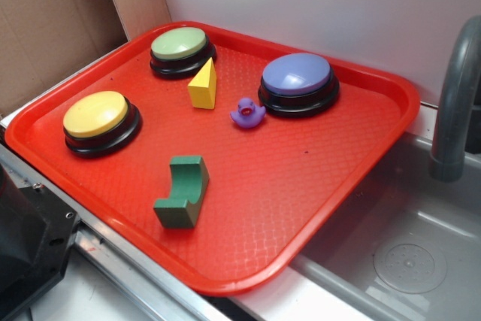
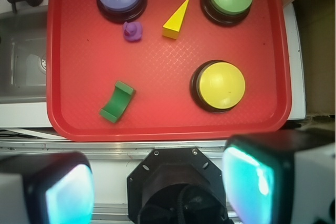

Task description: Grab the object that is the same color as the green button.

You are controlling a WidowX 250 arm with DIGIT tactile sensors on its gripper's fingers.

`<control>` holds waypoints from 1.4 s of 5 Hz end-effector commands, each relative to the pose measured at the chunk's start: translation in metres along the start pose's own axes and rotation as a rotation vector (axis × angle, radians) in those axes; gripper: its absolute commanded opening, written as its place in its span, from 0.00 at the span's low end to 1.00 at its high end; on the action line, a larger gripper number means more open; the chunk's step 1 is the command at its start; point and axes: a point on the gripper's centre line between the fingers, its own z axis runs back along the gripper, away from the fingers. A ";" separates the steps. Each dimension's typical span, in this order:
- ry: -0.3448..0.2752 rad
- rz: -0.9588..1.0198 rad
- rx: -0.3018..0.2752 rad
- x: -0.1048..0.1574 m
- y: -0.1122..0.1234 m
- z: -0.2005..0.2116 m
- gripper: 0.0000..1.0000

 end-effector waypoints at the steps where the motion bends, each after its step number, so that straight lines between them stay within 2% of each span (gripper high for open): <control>1: 0.000 0.000 0.000 0.000 0.000 0.000 1.00; 3: -0.026 0.141 0.017 0.005 -0.012 -0.019 1.00; 4: -0.055 0.157 -0.037 0.013 -0.024 -0.043 1.00; 5: -0.035 0.190 -0.031 0.020 -0.033 -0.061 1.00; 6: -0.069 0.308 -0.061 0.030 -0.045 -0.097 1.00; 7: -0.102 0.426 -0.010 0.038 -0.050 -0.136 1.00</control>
